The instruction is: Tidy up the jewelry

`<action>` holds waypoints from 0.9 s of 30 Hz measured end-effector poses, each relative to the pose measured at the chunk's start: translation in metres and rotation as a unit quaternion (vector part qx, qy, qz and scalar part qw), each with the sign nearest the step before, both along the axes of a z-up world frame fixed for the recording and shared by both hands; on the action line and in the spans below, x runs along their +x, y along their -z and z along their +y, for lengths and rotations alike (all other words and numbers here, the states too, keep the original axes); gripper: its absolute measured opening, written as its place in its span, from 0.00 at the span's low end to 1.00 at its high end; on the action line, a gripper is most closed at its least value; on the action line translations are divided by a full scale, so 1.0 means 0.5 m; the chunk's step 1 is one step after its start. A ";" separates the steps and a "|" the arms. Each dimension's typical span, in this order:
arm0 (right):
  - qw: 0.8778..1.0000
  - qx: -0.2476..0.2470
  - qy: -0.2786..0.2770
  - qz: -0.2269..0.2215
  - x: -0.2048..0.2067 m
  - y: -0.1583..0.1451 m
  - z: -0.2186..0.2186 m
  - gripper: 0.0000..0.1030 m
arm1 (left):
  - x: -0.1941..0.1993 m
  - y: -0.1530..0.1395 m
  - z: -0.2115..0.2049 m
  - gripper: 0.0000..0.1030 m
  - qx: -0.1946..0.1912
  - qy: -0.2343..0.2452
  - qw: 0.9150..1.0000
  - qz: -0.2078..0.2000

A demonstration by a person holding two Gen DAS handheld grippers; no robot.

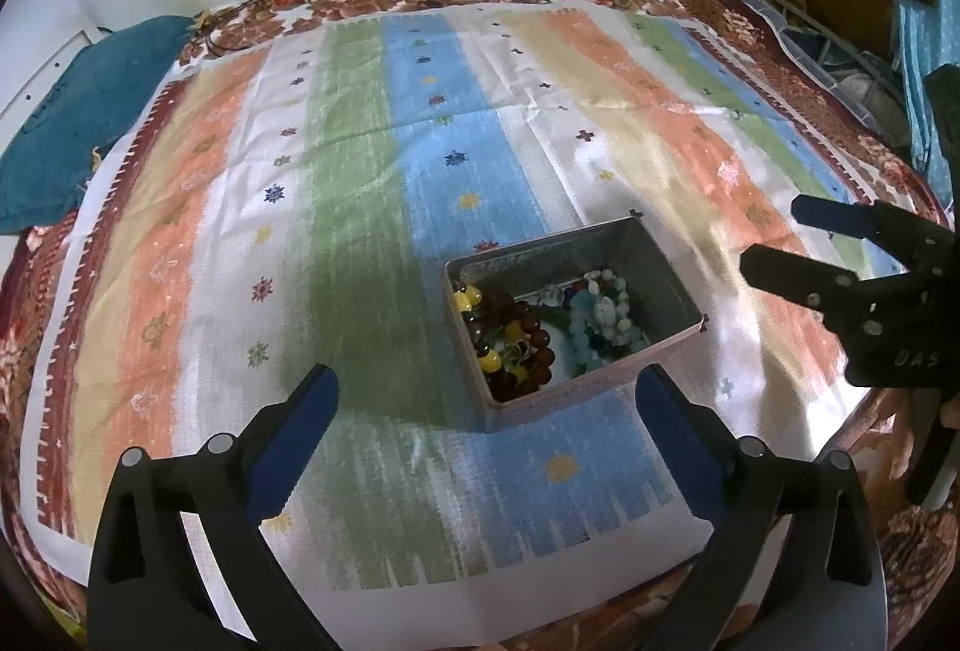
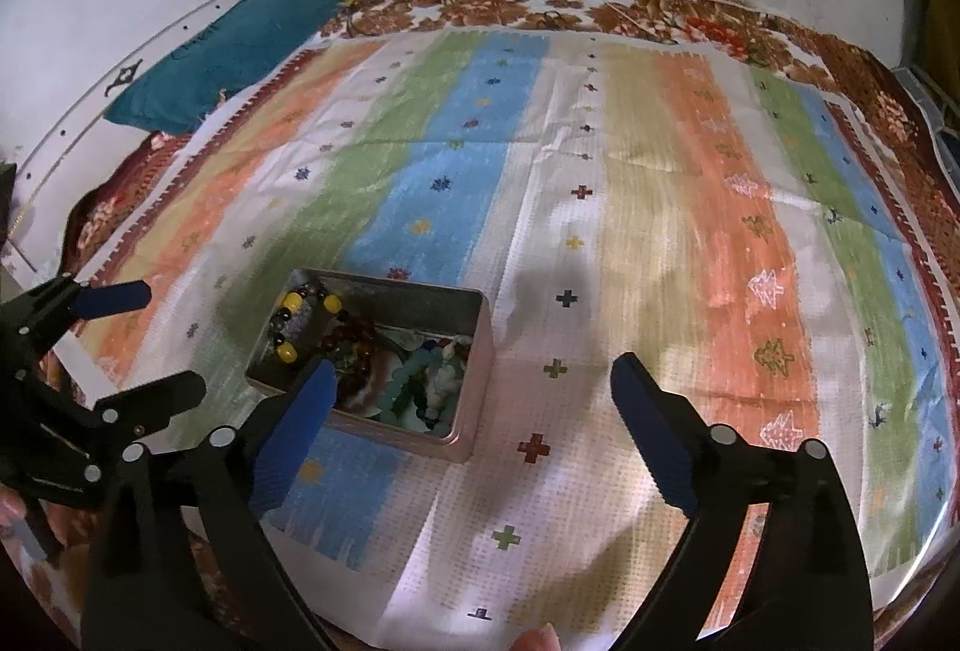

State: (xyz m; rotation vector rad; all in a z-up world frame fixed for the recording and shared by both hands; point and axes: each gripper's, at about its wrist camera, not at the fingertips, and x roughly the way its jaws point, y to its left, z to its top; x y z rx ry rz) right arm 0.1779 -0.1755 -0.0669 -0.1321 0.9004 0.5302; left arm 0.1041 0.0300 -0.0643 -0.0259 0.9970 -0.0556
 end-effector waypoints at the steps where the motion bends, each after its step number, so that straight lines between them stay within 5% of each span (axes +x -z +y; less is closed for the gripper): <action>1: 1.000 0.002 -0.004 -0.001 -0.002 -0.001 0.001 0.94 | -0.003 0.002 0.000 0.94 0.002 0.000 1.000 0.002; 15: 1.000 0.024 0.006 -0.018 -0.040 -0.036 -0.015 0.94 | -0.037 -0.020 0.044 0.94 -0.043 -0.047 0.997 -0.032; 27: 0.999 0.000 0.004 -0.042 -0.071 -0.047 -0.011 0.94 | -0.047 -0.034 0.005 0.94 -0.010 -0.013 0.998 -0.056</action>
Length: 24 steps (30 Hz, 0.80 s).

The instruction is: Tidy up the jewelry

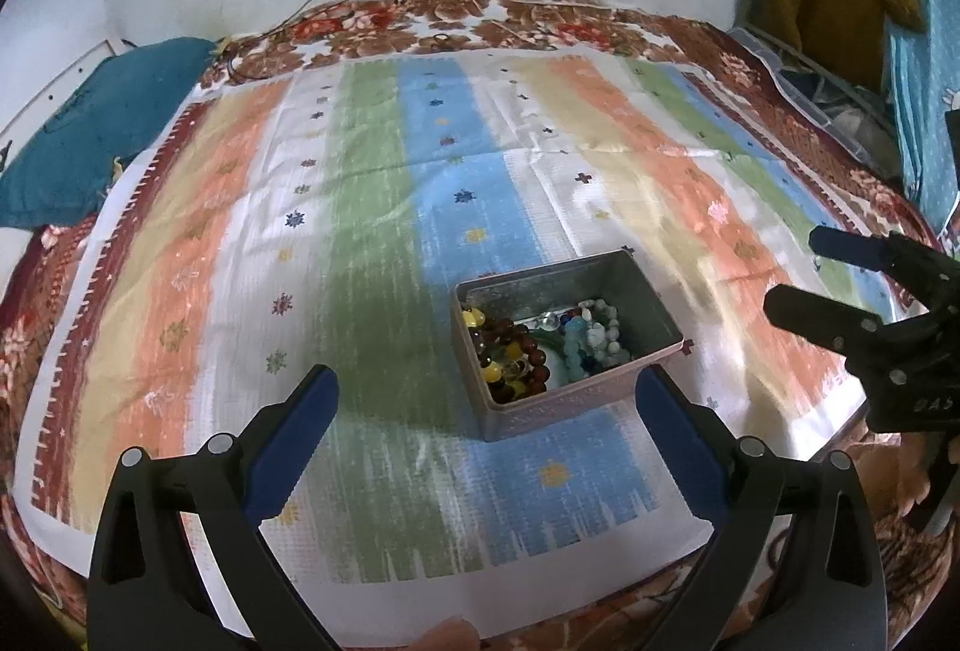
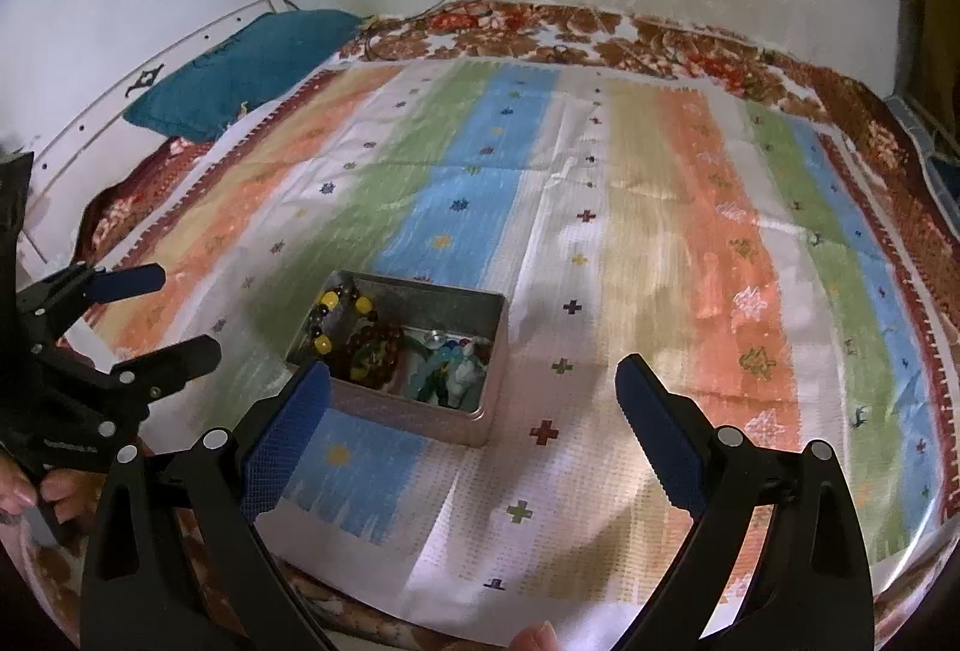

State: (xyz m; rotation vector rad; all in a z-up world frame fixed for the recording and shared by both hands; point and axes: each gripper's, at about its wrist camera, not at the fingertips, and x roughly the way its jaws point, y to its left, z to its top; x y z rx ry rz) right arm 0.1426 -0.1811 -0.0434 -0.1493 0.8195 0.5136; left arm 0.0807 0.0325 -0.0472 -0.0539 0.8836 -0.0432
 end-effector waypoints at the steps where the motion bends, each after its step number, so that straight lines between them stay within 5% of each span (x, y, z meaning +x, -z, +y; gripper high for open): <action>1: 1.000 0.002 0.002 0.000 -0.001 -0.001 -0.002 0.94 | 0.000 0.000 0.000 0.94 0.000 0.000 1.000 0.000; 24: 1.000 -0.009 0.006 0.002 -0.008 -0.001 0.007 0.94 | -0.003 -0.006 -0.013 0.94 0.011 0.012 1.000 -0.009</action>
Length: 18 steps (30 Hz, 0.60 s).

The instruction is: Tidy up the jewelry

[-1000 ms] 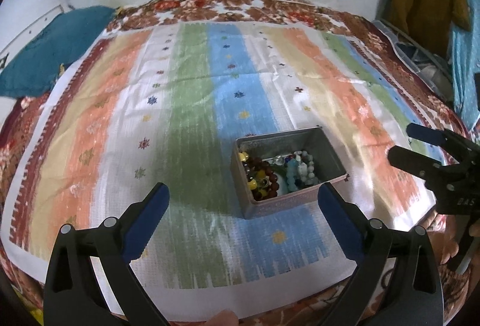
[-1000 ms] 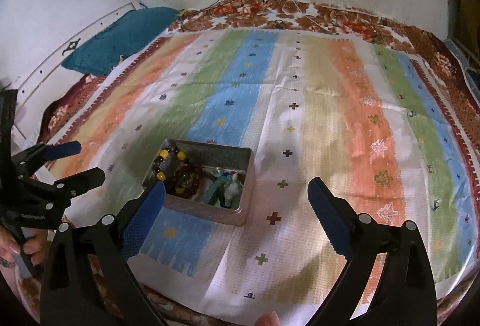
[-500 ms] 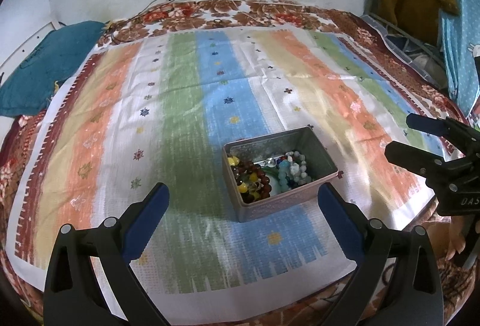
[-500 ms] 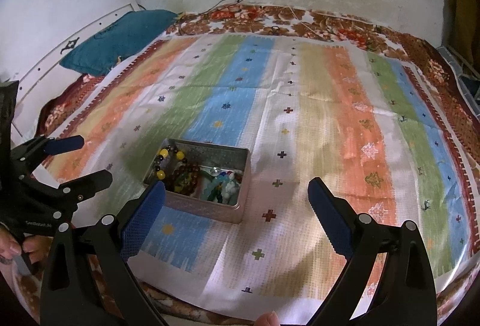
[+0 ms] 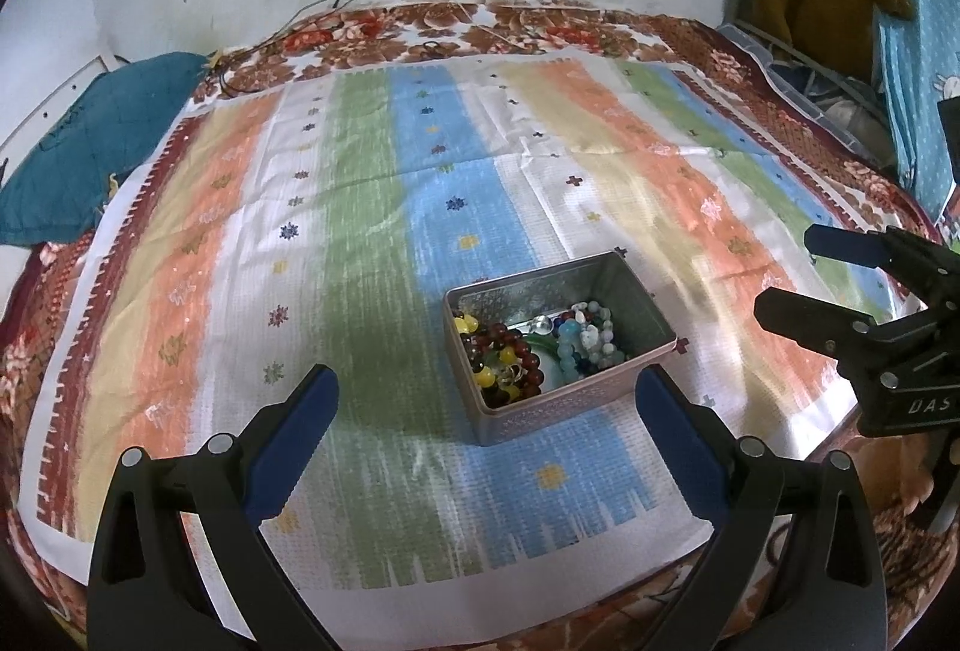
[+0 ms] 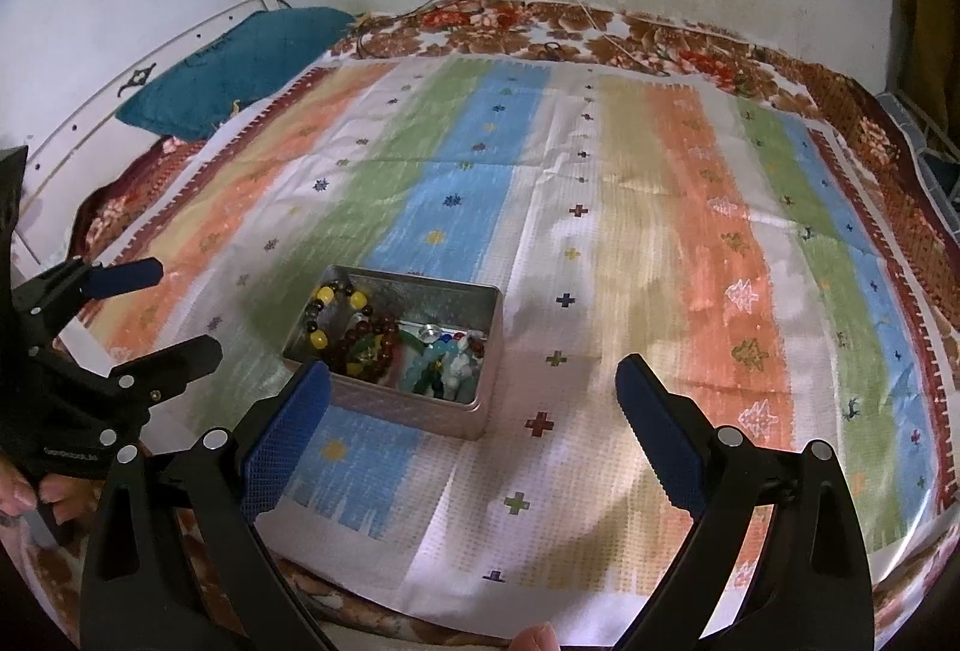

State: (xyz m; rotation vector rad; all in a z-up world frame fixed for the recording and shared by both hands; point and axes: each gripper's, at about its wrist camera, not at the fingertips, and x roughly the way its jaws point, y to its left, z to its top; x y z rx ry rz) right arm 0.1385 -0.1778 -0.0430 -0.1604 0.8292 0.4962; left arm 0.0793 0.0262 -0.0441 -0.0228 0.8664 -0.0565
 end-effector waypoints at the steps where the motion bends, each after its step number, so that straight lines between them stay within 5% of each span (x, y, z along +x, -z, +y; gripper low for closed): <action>1: 1.000 0.000 0.000 -0.002 -0.001 -0.001 0.000 0.94 | 0.000 0.000 -0.001 0.94 0.001 0.000 1.000 0.000; 18: 1.000 -0.002 0.002 -0.012 -0.006 -0.008 0.004 0.94 | -0.004 -0.001 -0.011 0.94 0.006 0.009 1.000 -0.004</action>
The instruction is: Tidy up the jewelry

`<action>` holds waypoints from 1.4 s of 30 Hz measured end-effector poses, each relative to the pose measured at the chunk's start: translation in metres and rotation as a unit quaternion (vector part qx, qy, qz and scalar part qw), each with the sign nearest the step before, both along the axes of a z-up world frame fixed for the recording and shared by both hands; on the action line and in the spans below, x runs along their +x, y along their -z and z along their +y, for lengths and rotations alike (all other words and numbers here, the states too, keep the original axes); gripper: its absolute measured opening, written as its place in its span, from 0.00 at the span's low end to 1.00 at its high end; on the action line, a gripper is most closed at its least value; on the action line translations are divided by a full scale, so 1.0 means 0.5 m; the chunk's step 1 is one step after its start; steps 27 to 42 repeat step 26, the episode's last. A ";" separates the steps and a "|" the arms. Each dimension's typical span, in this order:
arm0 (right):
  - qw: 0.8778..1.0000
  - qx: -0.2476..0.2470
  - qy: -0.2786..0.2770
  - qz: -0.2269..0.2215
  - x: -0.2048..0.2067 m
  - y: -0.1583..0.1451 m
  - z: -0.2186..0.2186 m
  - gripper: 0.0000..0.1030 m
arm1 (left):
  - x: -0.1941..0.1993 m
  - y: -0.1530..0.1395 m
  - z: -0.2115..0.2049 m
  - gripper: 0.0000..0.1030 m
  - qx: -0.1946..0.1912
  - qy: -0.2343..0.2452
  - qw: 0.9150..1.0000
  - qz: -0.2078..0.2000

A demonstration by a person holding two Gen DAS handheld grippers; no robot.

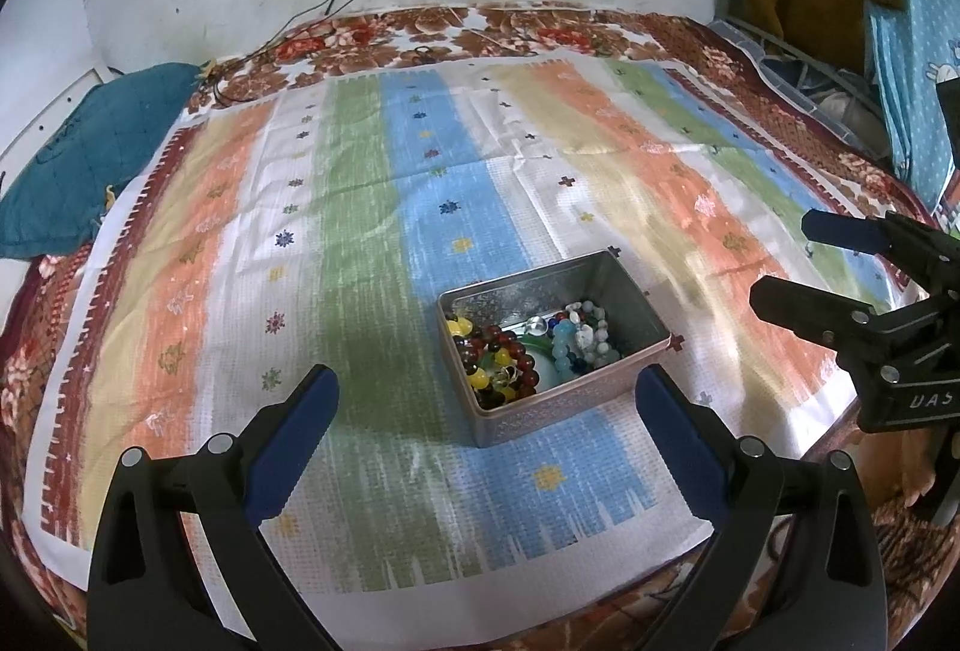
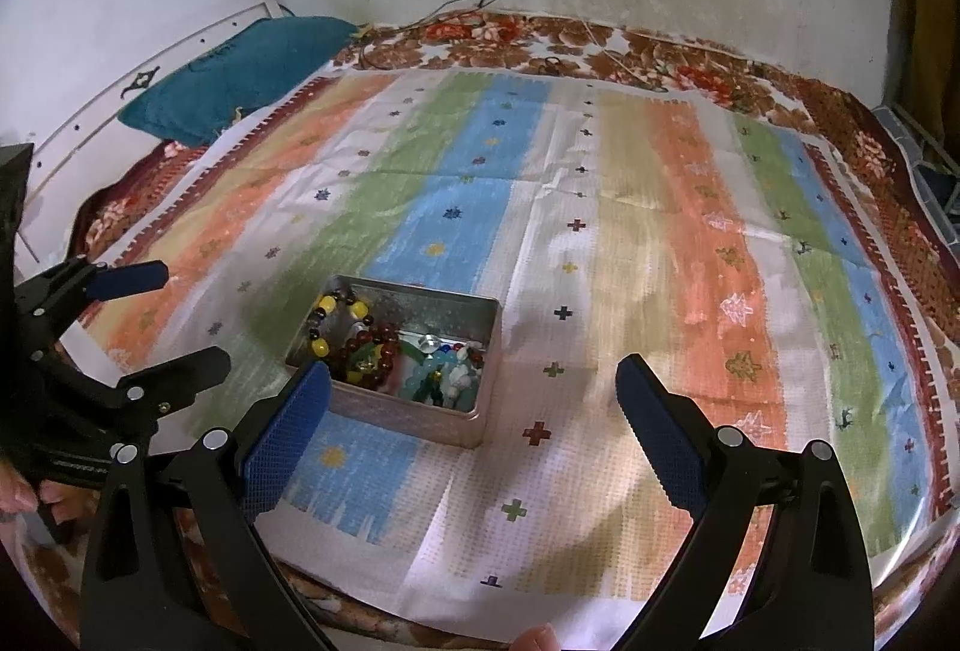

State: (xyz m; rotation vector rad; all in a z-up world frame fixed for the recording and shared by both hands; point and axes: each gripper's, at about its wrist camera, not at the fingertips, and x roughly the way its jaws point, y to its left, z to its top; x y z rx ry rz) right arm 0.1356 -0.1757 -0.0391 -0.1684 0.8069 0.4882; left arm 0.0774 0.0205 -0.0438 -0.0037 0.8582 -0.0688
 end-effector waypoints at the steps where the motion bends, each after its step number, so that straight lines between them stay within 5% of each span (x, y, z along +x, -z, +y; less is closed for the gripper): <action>1: 1.000 0.000 0.001 0.002 0.002 0.001 0.000 0.94 | 0.000 0.000 0.000 0.94 0.000 0.000 1.000 0.000; 42: 1.000 -0.006 -0.006 0.000 -0.009 0.003 0.013 0.94 | -0.003 0.007 -0.008 0.94 0.011 0.005 1.000 0.004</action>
